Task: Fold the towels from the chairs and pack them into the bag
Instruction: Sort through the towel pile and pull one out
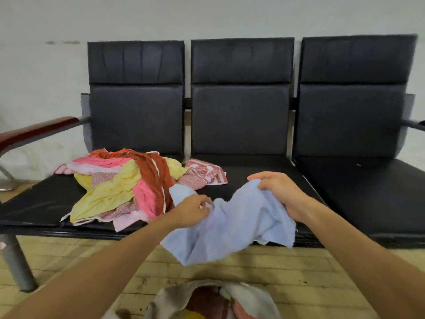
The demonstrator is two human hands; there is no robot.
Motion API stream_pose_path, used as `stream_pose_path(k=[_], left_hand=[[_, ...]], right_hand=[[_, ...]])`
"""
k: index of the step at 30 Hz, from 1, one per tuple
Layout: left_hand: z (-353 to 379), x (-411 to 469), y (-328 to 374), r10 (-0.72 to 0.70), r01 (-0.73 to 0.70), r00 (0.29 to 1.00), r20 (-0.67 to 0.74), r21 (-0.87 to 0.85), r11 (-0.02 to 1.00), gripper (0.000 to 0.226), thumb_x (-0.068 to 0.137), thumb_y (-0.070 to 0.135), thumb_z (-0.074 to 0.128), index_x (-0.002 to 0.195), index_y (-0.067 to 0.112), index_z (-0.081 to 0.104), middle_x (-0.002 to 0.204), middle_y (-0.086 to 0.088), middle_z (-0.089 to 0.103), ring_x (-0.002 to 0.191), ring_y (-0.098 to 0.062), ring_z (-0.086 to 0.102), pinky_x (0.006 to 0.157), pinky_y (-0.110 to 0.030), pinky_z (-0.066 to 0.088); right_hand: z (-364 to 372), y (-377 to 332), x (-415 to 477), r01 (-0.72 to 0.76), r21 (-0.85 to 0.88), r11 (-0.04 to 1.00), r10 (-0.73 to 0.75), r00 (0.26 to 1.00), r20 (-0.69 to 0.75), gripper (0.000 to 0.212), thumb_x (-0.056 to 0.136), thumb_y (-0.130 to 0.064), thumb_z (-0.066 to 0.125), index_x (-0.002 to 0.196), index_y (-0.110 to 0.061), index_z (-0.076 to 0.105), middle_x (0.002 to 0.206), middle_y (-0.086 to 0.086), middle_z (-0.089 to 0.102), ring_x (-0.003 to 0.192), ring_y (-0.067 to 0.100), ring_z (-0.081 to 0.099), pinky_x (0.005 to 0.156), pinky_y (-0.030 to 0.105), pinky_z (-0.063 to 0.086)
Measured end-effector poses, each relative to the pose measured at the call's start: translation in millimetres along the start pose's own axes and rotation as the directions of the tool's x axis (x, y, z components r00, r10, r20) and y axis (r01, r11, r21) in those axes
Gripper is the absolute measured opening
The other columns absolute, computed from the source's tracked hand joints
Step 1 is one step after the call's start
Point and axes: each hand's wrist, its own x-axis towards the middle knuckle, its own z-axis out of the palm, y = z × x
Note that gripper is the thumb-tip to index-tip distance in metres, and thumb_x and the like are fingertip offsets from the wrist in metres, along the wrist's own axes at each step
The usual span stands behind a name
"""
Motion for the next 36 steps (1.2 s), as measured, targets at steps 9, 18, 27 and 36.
stream_pose_path(k=[9, 18, 27, 36], left_hand=[[17.5, 35.0, -16.6, 0.079, -0.129, 0.973, 0.217, 0.227, 0.965, 0.018, 0.089, 0.03, 0.066, 0.102, 0.025, 0.054, 0.099, 0.004, 0.055, 0.096, -0.017, 0.054, 0.079, -0.027, 0.038], [-15.5, 15.8, 18.3, 0.231, -0.248, 0.961, -0.151, -0.108, 0.963, 0.006, 0.089, 0.012, 0.064, 0.093, 0.014, 0.06, 0.093, -0.004, 0.062, 0.087, -0.017, 0.057, 0.073, -0.019, 0.042], [-14.5, -4.7, 18.8, -0.041, -0.167, 0.931, -0.362, -0.524, 0.835, 0.003, 0.093, 0.013, 0.06, 0.091, 0.014, 0.057, 0.084, 0.003, 0.055, 0.079, -0.009, 0.054, 0.065, -0.016, 0.046], [-34.6, -15.8, 23.5, -0.197, -0.095, 0.918, -0.344, -0.673, 0.734, 0.009, 0.087, 0.014, 0.069, 0.09, 0.021, 0.064, 0.1, -0.005, 0.064, 0.094, -0.019, 0.063, 0.073, -0.029, 0.057]], right_hand=[[-42.5, 67.3, 12.8, 0.089, -0.541, 0.837, -0.101, 0.995, 0.008, 0.015, 0.087, -0.019, 0.067, 0.101, -0.024, 0.067, 0.101, -0.007, 0.065, 0.092, 0.011, 0.059, 0.067, 0.013, 0.042], [-52.7, 96.4, 23.2, -0.178, -0.842, 0.509, 0.071, 0.984, -0.165, 0.016, 0.093, -0.027, 0.049, 0.087, -0.015, 0.057, 0.09, 0.007, 0.06, 0.078, 0.026, 0.056, 0.056, 0.028, 0.036], [22.4, 65.2, 38.2, 0.131, -0.624, 0.77, -0.045, 0.987, 0.152, 0.047, 0.091, -0.056, 0.055, 0.121, -0.019, 0.059, 0.111, -0.001, 0.063, 0.093, 0.014, 0.06, 0.077, 0.028, 0.046], [60.6, 64.5, 18.7, 0.299, -0.688, 0.662, 0.0, 0.917, 0.399, 0.036, 0.093, -0.04, 0.06, 0.095, -0.005, 0.066, 0.092, 0.011, 0.066, 0.085, 0.027, 0.064, 0.079, 0.04, 0.053]])
